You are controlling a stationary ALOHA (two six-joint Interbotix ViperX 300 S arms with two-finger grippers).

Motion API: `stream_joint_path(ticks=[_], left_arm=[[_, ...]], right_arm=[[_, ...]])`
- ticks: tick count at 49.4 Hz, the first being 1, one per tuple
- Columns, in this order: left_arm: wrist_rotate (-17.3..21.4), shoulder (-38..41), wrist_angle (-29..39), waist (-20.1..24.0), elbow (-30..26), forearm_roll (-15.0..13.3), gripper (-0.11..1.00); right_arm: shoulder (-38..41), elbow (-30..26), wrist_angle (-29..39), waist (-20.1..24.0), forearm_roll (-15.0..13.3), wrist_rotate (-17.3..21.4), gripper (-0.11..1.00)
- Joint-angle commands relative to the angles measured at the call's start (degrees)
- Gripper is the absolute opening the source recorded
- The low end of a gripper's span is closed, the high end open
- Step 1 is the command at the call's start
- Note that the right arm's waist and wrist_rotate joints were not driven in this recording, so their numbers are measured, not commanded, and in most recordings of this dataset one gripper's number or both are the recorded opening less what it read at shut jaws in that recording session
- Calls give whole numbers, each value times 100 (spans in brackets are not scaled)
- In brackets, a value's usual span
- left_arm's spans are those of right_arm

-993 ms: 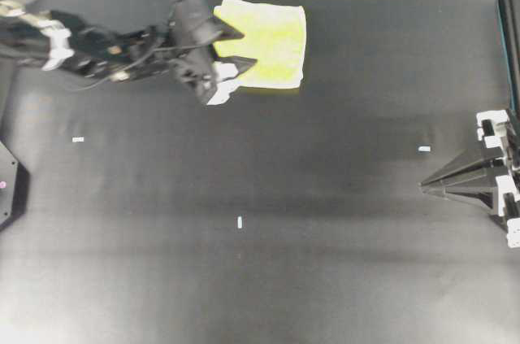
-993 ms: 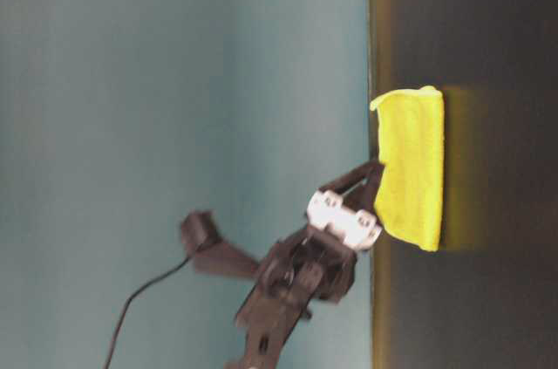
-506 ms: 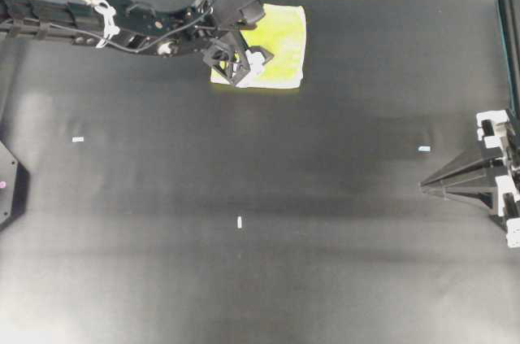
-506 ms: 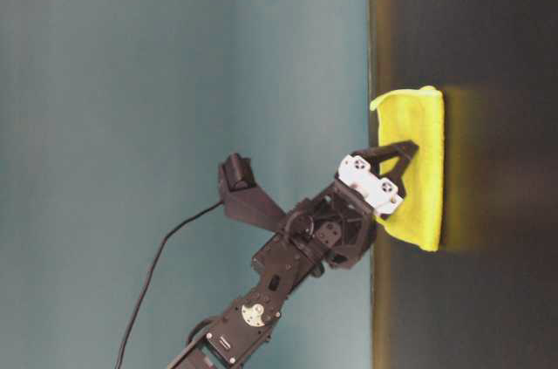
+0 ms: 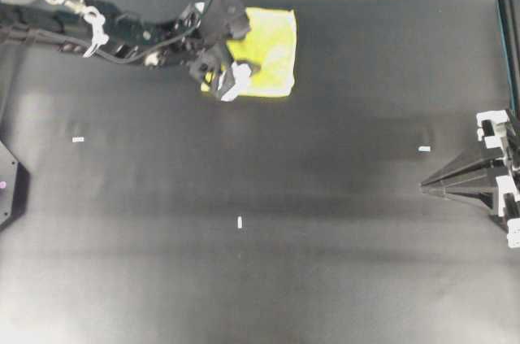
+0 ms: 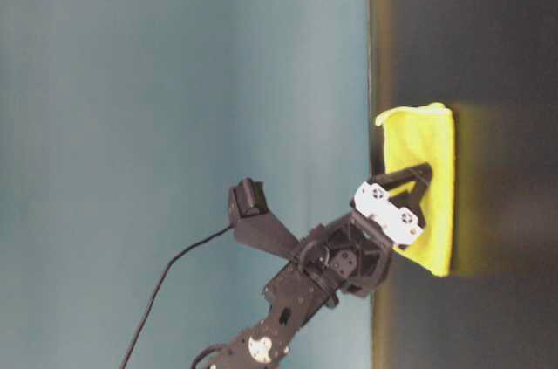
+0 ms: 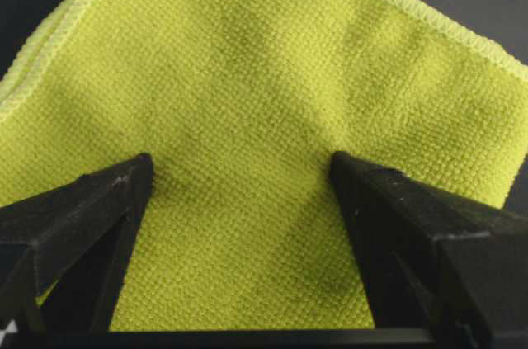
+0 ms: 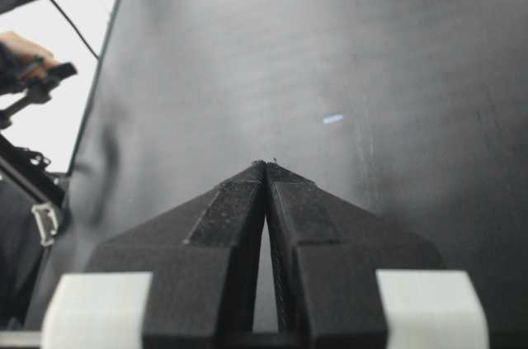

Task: Push a yellow cloth with the left arm to wipe the desk.

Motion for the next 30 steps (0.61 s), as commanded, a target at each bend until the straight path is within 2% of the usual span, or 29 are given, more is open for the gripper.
stream_joint_path(ticks=[1,30], left_arm=[[9,-123,9,-316,220,18,85],[-167,-1573,-360,-1424,2057,18,85]], right_arm=[[35,-26,-62,0,9,0,0],[26,-35,-202,0,9,0,0]])
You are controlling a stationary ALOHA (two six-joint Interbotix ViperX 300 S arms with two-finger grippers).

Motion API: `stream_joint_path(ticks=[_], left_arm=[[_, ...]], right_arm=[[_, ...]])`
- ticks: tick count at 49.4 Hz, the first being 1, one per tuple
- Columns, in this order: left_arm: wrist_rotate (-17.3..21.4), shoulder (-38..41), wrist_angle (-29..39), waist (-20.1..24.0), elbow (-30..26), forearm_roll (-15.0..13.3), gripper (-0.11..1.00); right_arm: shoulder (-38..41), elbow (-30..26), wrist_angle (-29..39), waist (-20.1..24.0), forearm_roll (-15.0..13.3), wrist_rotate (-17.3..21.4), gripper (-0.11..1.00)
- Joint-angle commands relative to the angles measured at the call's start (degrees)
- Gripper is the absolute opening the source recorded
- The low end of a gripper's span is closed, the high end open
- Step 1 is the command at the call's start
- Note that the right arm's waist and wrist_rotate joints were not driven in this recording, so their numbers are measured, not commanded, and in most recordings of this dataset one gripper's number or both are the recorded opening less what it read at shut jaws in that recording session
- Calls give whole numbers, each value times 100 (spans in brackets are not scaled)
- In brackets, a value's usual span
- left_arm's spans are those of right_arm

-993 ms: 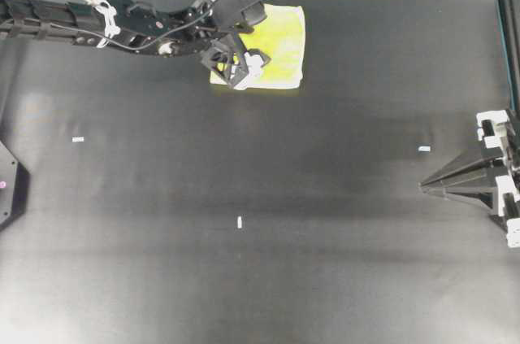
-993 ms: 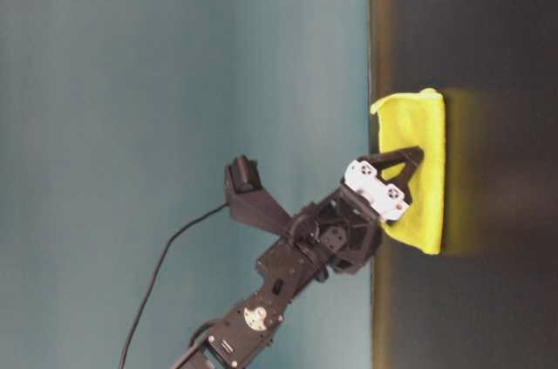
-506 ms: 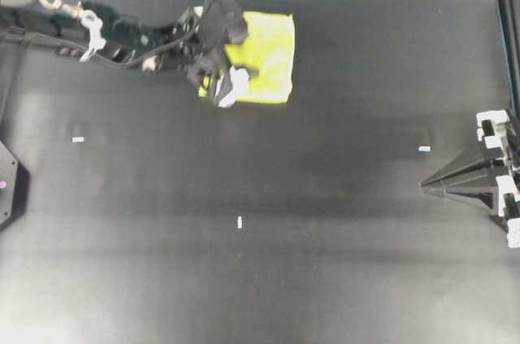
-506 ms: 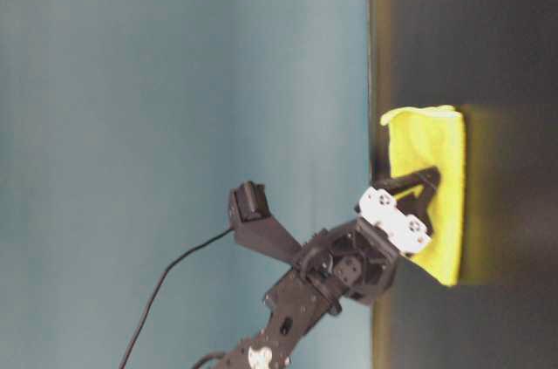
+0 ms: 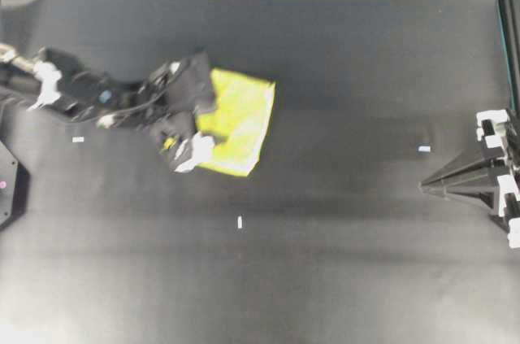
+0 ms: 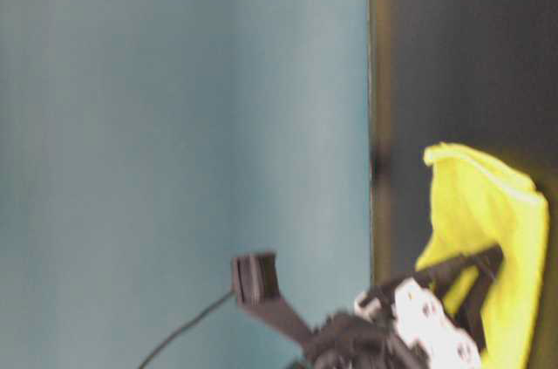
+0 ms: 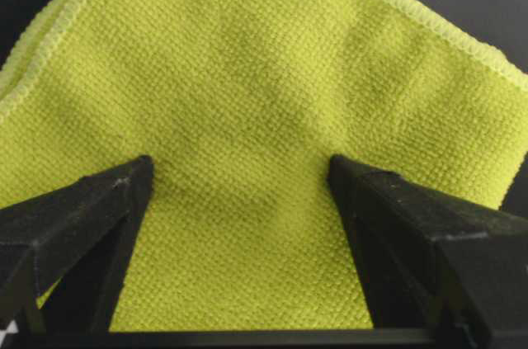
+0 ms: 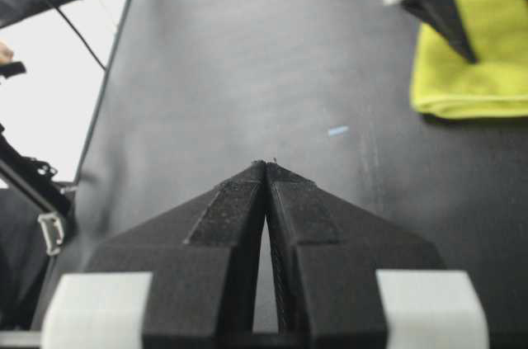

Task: Push a yellow cloth with the left arm to wipe the desk.

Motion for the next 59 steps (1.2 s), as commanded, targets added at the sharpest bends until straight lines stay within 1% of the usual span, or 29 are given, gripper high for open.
stream_joint_path(ticks=[1,10,21,35,47,55,59], left_arm=[[-26,-334,-88,-229,299,18,85],[-202,-642,-114,-712,694,18,85],[-237,-721,-114,-1187,940,18,85],[-229,-729,-105,-1942,1002,18,85],[-220,-773,-88,-2681,1002,18,85],[-202,-870,-70,-3085,1011,18,85],[-202,-905,-62,-3208,1011,18,84]], right_arm=[[26,-35,-97,0,9,0,0],[26,-35,-141,0,9,0,0],[9,-35,-158,-9,9,-9,0],[-9,-35,-158,0,9,0,0],[-62,-53,-132,0,9,0,0],[-88,-53,-132,0,9,0,0],[-88,-53,-132,0,9,0,0]])
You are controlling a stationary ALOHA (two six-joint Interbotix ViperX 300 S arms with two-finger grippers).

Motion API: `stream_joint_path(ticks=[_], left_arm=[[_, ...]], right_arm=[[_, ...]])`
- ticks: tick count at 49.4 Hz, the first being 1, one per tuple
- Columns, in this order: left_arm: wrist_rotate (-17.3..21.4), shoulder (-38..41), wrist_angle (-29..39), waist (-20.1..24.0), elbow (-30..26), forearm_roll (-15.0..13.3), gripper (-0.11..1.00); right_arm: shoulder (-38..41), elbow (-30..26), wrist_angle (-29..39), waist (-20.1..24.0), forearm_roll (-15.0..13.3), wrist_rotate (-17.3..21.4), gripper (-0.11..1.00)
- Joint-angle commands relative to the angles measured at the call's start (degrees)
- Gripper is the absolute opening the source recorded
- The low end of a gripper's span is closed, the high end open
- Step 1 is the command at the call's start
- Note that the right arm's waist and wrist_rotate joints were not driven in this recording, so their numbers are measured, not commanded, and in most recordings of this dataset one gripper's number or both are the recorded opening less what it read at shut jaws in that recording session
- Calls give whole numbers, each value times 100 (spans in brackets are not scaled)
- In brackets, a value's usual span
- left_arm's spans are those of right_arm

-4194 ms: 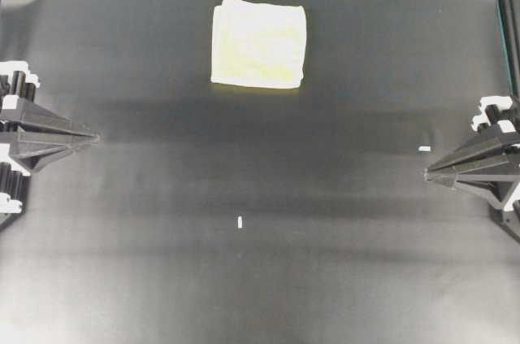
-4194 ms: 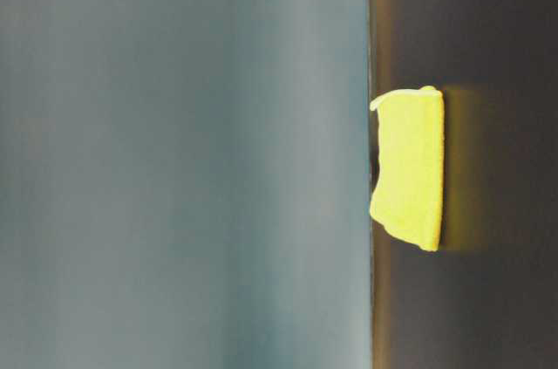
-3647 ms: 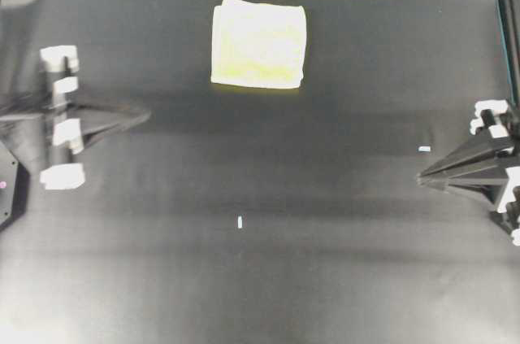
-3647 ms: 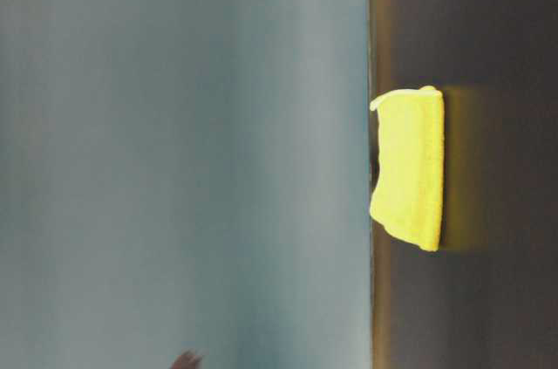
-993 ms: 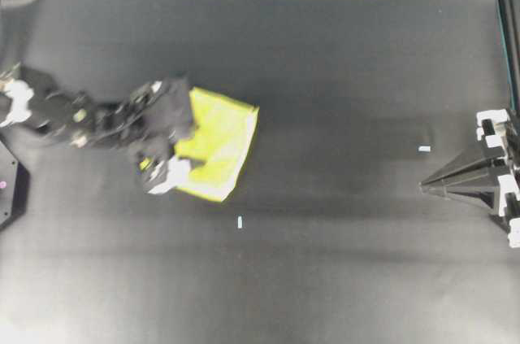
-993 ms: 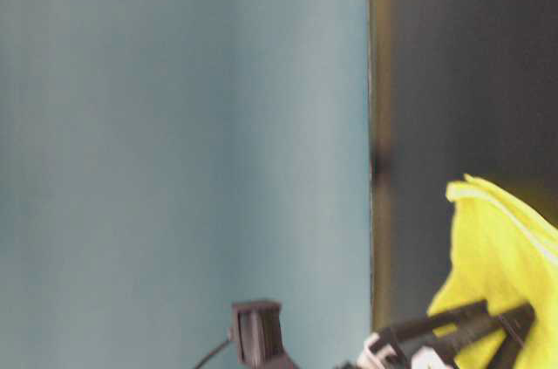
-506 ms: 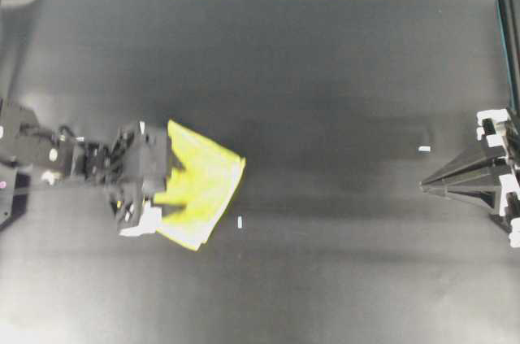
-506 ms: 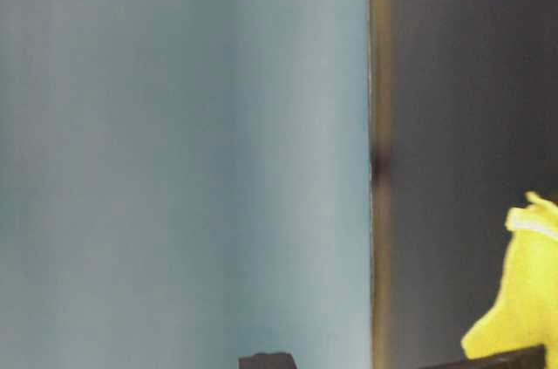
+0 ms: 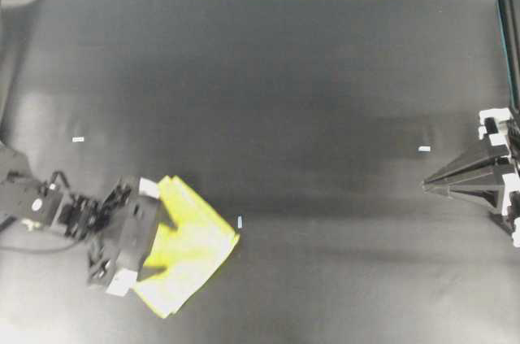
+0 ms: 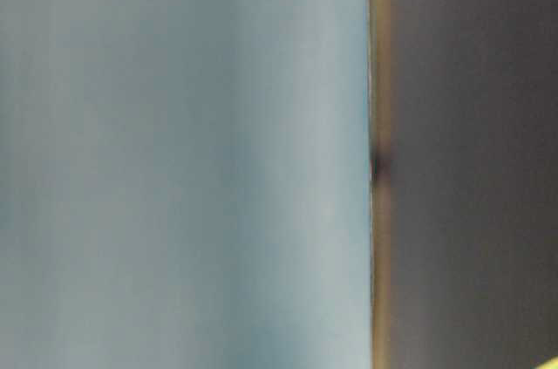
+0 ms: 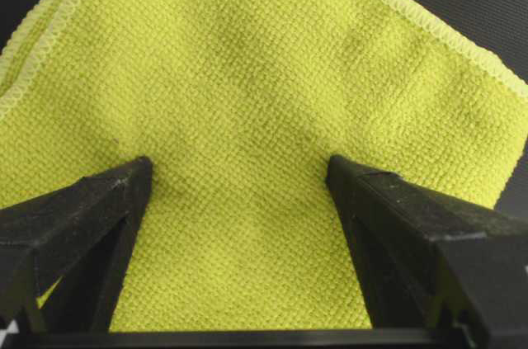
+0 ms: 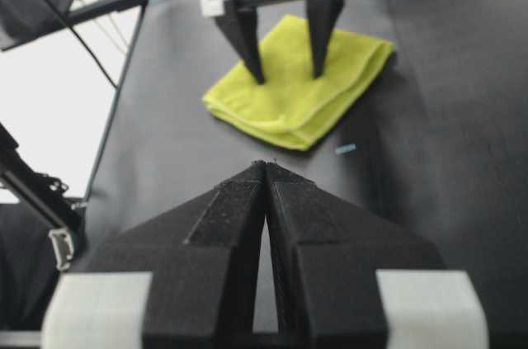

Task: Push a yellow cloth with the left arm to wipe the desk.

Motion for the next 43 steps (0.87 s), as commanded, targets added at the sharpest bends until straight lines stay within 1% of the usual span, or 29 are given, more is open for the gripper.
stream_joint_path(ticks=[1,10,19,27,35,43], left_arm=[[9,-105,-18,-176,-18,18,84],[0,-114,-18,-229,-18,18,84],[97,-220,-18,-202,-62,18,84],[167,-756,-9,-176,-53,18,84],[176,-1415,-18,-176,167,18,84],[167,-1687,-18,-185,316,18,84]], right_arm=[[26,-53,-26,0,9,0,0],[18,-53,-44,0,9,0,0],[18,-53,-35,0,9,9,0],[18,-53,-26,-9,9,9,0],[9,-53,-18,0,9,0,0],[0,-44,-18,0,9,0,0]])
